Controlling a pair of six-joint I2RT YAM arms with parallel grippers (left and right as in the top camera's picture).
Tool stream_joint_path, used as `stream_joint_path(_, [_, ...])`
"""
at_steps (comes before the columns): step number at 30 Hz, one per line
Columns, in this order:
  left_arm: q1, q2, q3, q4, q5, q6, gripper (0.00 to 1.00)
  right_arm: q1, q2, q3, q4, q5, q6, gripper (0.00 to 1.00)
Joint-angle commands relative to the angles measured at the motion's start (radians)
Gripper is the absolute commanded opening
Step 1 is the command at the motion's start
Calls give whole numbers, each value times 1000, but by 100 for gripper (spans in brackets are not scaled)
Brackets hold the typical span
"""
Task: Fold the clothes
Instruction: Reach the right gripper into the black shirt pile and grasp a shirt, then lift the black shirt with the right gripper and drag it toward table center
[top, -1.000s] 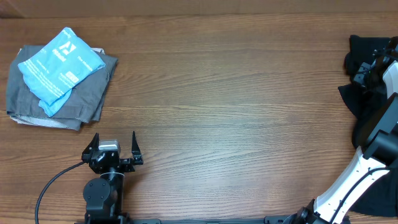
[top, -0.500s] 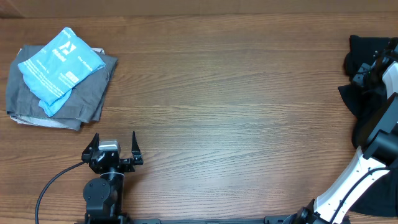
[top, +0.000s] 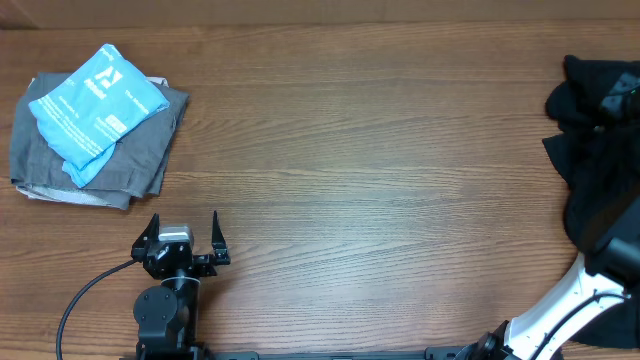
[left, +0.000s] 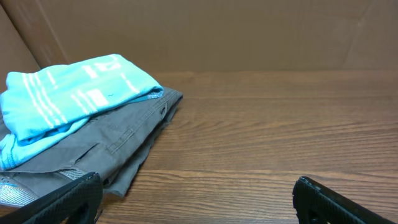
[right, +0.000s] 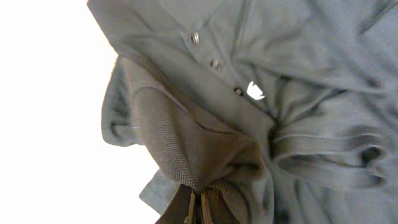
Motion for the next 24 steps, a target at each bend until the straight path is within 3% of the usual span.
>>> stream_joint_path(1, [2, -1, -5, 3, -10, 19, 100, -2, -112, 44, -9, -36, 9, 4])
stream_joint_path(9, [2, -1, -5, 3, -10, 19, 100, -2, -257, 44, -62, -187, 9, 4])
stream_joint_path(16, [2, -1, -5, 3, -10, 19, 100, 25, -282, 42, -160, -455, 8, 4])
stream_joint_path(24, [2, -1, -5, 3, -10, 19, 100, 180, -282, 42, -252, -487, 9, 4])
